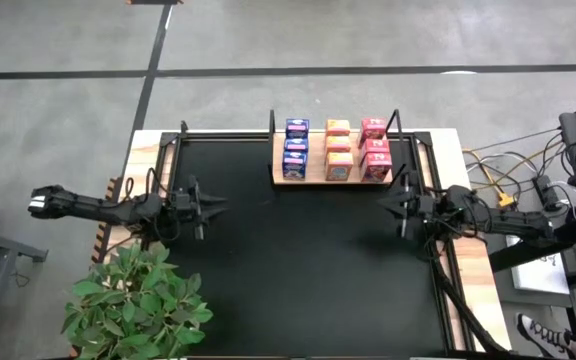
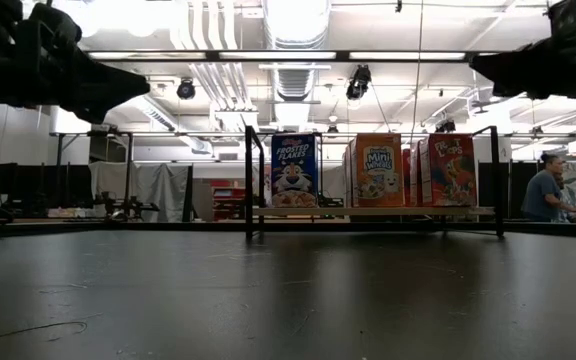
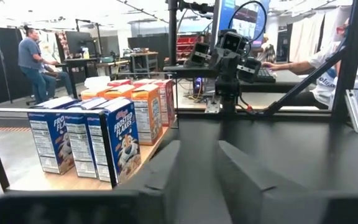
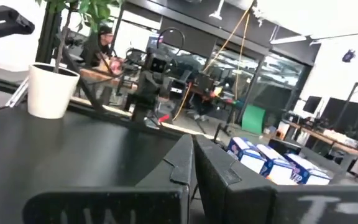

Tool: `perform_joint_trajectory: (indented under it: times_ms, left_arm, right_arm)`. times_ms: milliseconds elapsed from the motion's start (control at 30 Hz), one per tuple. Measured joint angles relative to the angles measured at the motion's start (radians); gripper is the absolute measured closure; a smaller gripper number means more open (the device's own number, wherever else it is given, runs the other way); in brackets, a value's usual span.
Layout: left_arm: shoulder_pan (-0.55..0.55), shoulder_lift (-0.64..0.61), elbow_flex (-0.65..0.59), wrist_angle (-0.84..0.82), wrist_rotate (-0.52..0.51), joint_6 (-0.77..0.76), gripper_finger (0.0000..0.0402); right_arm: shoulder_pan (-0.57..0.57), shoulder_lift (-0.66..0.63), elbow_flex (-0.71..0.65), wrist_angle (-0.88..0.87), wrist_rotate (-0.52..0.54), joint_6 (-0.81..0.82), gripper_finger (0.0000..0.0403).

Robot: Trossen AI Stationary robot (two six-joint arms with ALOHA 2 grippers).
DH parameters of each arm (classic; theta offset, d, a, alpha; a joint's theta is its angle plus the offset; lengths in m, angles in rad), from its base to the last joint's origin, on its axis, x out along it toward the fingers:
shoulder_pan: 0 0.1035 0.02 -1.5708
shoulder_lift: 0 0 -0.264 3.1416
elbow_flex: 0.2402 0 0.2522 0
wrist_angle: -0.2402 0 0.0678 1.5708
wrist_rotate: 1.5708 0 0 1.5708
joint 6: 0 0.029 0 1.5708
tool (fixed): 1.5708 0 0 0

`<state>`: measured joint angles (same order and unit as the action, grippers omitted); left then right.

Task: Stack cereal on shelf
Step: Return to Home Position

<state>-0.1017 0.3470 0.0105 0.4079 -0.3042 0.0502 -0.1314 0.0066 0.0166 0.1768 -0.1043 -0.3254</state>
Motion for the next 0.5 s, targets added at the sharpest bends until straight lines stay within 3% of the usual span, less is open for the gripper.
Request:
perform_joint_trajectory:
  times_ms: [200, 500]
  left_arm:
    - [0.001, 0.002, 0.000, -0.003, -0.036, 0.033, 0.0395]
    - [0.001, 0.012, 0.001, -0.006, -0.343, -0.018, 0.0359]
  right_arm:
    - [0.000, 0.003, -0.001, -0.019, 0.074, 0.026, 0.0394]
    - [0.000, 0.005, -0.001, -0.066, 0.321, -0.006, 0.0394]
